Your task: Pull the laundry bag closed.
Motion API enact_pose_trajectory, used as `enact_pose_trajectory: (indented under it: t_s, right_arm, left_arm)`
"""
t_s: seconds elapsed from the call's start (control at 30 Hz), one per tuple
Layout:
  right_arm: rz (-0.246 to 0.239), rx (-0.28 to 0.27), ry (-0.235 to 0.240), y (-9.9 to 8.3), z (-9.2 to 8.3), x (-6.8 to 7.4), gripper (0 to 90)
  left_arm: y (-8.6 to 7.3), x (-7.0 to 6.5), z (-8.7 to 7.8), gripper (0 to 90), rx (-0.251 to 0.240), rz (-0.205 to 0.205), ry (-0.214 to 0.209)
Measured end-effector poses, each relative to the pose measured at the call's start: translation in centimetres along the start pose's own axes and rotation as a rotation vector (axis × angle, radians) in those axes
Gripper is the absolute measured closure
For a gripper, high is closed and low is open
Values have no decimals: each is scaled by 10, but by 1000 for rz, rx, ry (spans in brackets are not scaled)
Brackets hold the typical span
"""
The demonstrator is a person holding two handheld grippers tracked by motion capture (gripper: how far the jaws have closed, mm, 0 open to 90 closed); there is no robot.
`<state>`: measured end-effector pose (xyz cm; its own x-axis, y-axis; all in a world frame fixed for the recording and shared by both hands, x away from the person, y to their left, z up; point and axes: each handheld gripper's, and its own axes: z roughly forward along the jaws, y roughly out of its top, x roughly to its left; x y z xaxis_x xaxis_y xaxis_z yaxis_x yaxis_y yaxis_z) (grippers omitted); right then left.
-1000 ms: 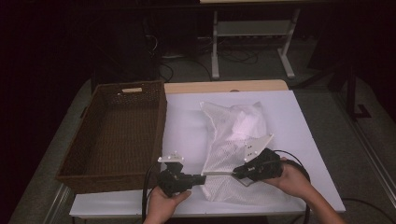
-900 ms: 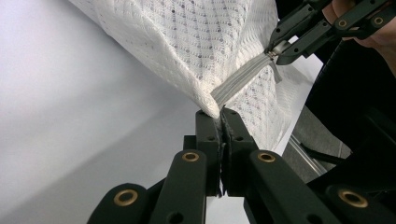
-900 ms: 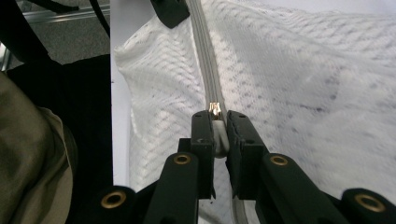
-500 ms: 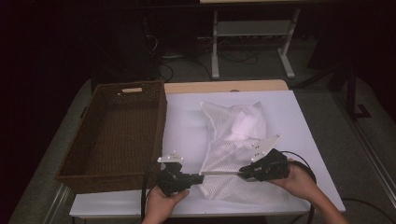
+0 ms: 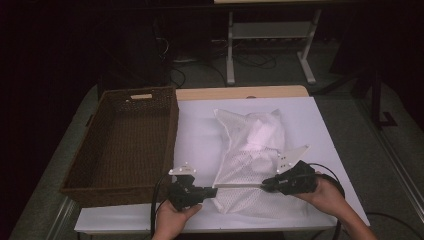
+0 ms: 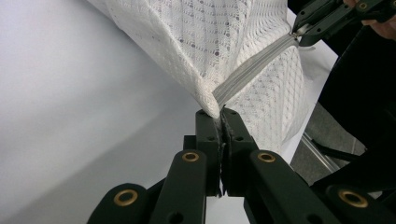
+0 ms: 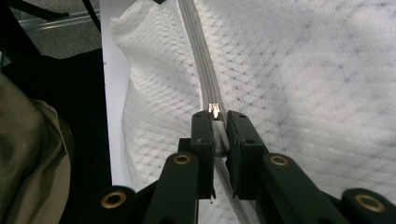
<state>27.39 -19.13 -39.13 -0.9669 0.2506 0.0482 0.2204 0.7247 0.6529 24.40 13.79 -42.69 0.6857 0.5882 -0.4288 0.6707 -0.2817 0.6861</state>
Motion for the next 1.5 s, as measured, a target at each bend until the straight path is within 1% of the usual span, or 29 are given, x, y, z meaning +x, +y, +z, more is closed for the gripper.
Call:
enact_pose_trajectory:
  t_s: [0.13,0.37,0.53,0.67,1.0,1.1,1.5]
  right_arm:
    - [3,9,-8,-5,-3,-1,815]
    - [22,2,-13,-14,-7,-4,814]
    - [39,2,-18,-22,-9,-5,814]
    - [42,0,-25,-27,-12,-5,814]
    - [67,-18,-39,-40,-21,-7,814]
    - [77,-15,-44,-44,-23,-7,814]
    - [109,-18,-66,-59,-32,-10,815]
  left_arm:
    - [-1,1,0,872,-1,-5,4]
    - [0,1,2,873,2,-2,5]
    - [1,0,1,873,12,10,16]
    - [1,-1,1,872,18,21,19]
    - [2,-1,2,873,26,17,24]
    - [2,0,1,873,28,23,28]
    - [2,0,2,873,30,23,31]
